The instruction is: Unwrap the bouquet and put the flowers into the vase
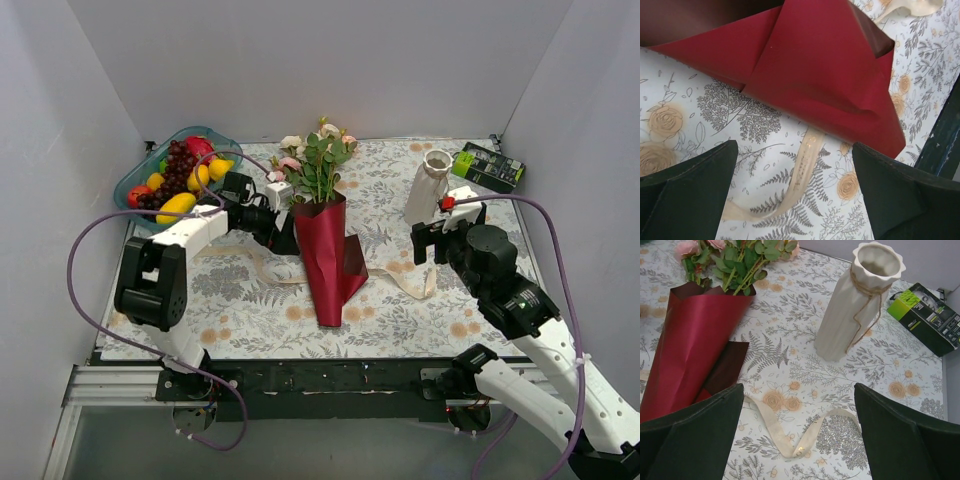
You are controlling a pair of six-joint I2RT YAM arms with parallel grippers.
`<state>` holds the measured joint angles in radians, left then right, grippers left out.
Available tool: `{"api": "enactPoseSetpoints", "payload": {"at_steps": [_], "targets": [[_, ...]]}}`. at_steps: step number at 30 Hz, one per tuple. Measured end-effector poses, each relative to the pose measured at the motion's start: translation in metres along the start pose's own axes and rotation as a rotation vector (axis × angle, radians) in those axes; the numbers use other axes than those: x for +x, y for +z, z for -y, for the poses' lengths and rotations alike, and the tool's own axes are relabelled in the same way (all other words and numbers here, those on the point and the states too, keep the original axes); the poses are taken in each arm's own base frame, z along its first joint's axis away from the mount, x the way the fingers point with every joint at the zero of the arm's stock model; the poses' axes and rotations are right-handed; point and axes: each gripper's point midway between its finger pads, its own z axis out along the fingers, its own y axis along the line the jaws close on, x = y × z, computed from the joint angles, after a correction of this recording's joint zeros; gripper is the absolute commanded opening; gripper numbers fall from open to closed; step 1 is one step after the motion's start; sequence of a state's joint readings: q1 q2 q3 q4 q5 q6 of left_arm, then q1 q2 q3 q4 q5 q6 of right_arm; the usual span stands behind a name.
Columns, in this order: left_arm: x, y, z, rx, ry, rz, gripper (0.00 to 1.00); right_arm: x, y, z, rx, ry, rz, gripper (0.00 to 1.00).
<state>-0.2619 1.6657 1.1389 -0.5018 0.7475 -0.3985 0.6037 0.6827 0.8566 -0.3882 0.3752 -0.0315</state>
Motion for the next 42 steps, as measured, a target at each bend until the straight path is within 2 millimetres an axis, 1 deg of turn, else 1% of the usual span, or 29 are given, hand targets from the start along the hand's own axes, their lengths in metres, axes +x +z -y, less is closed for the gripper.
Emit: {"api": "enactPoseSetpoints", "payload": {"at_steps": [4,7,11,16,19,24,27,28,29,31,32,35,38,39,41,42], "targets": [[0.012,0.028,-0.015,0.037,-0.025,-0.042,0.98,0.000,-0.002,-0.006,-0.039,-0.006,0.011,0.98],[0.010,0.039,-0.023,0.050,-0.023,-0.043,0.98,0.000,-0.002,-0.010,-0.062,-0.011,0.011,0.98],[-0.008,0.044,-0.028,0.061,0.018,-0.007,0.98,0.001,-0.001,-0.015,-0.091,-0.020,0.005,0.98],[-0.027,0.045,-0.027,0.078,0.077,0.038,0.98,0.002,0.000,-0.021,-0.123,-0.022,0.001,0.98],[-0.027,0.048,-0.027,0.095,0.087,0.042,0.97,0.003,0.001,-0.024,-0.136,-0.023,-0.003,0.98],[-0.017,0.057,-0.028,0.119,0.084,0.021,0.94,0.003,0.000,-0.025,-0.145,-0.023,-0.002,0.98],[-0.011,0.063,-0.029,0.129,0.079,0.003,0.88,0.002,0.000,-0.026,-0.148,-0.023,0.000,0.98],[-0.009,0.064,-0.029,0.131,0.076,-0.001,0.82,0.002,-0.001,-0.026,-0.148,-0.022,0.002,0.98],[-0.009,0.065,-0.028,0.134,0.079,-0.003,0.78,0.002,-0.001,-0.026,-0.149,-0.021,0.003,0.98],[-0.013,0.066,-0.027,0.137,0.089,-0.001,0.70,0.001,-0.002,-0.026,-0.152,-0.020,0.008,0.98],[-0.015,0.065,-0.027,0.137,0.096,0.003,0.63,0.001,-0.002,-0.026,-0.152,-0.020,0.009,0.98],[-0.022,0.065,-0.026,0.139,0.114,0.014,0.55,0.000,-0.003,-0.028,-0.163,-0.017,0.010,0.98],[-0.023,0.065,-0.025,0.143,0.118,0.015,0.46,0.000,-0.003,-0.029,-0.170,-0.012,0.010,0.98],[-0.023,0.065,-0.025,0.145,0.117,0.015,0.40,0.000,-0.003,-0.029,-0.171,-0.011,0.010,0.98],[-0.023,0.065,-0.024,0.149,0.115,0.011,0.33,0.000,-0.003,-0.030,-0.172,-0.005,0.009,0.98],[-0.023,0.064,-0.023,0.152,0.116,0.009,0.25,0.000,-0.003,-0.030,-0.173,-0.004,0.009,0.98]]}}
